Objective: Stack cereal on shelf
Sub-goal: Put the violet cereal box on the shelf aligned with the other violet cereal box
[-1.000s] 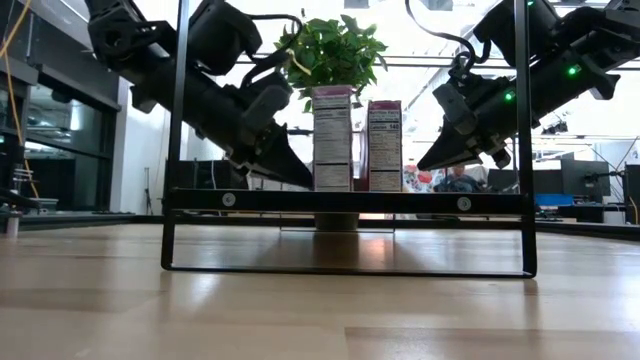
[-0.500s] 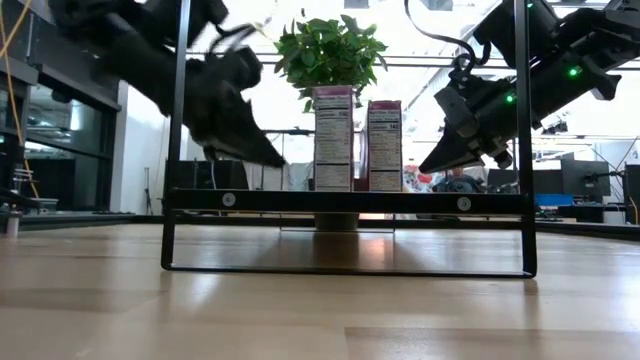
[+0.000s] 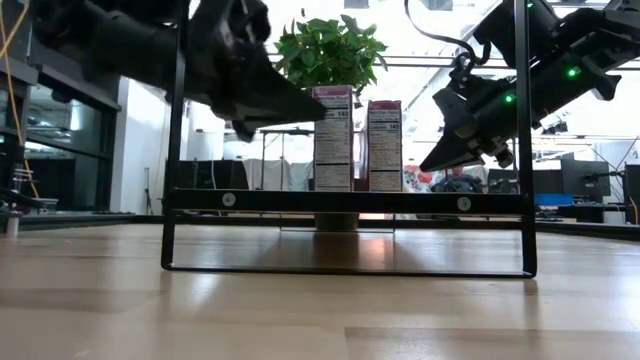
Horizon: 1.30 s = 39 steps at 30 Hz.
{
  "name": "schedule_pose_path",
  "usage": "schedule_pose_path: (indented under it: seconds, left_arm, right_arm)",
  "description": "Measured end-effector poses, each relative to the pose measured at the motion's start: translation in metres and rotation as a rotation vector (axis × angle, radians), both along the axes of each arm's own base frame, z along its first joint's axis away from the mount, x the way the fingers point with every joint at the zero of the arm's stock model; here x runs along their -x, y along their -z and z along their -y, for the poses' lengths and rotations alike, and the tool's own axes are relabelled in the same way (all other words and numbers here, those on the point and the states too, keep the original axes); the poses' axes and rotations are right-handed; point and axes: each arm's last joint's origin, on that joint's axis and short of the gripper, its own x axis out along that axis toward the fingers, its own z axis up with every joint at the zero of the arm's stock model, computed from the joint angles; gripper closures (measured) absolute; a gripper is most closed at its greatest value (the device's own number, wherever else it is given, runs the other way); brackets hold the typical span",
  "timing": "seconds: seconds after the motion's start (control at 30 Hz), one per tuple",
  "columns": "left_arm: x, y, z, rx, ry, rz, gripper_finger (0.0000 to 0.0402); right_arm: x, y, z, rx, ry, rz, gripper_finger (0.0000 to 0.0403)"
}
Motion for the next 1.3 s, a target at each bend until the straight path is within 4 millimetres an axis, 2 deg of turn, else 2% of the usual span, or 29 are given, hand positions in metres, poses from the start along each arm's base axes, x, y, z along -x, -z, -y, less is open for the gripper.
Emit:
schedule_pose_path:
  seconds: [0.1, 0.43, 0.87, 1.3]
  left_arm:
    - [-0.011, 0.003, 0.000, -0.032, 0.025, -0.011, 0.0401]
    - [-0.018, 0.019, -0.021, -0.043, -0.013, -0.073, 0.0401]
    - [-0.021, 0.019, -0.039, -0.025, -0.023, -0.071, 0.0401]
    - [-0.021, 0.016, -0.034, 0.029, 0.029, -0.048, 0.0401]
  right_arm:
    - [0.000, 0.001, 0.000, -0.003, -0.005, -0.006, 0.0402]
    - [0.001, 0.001, 0.000, -0.008, -0.001, -0.010, 0.0402]
    - [0.001, 0.001, 0.000, -0.008, -0.001, -0.009, 0.0402]
    - [0.001, 0.001, 0.000, -0.008, -0.001, -0.009, 0.0402]
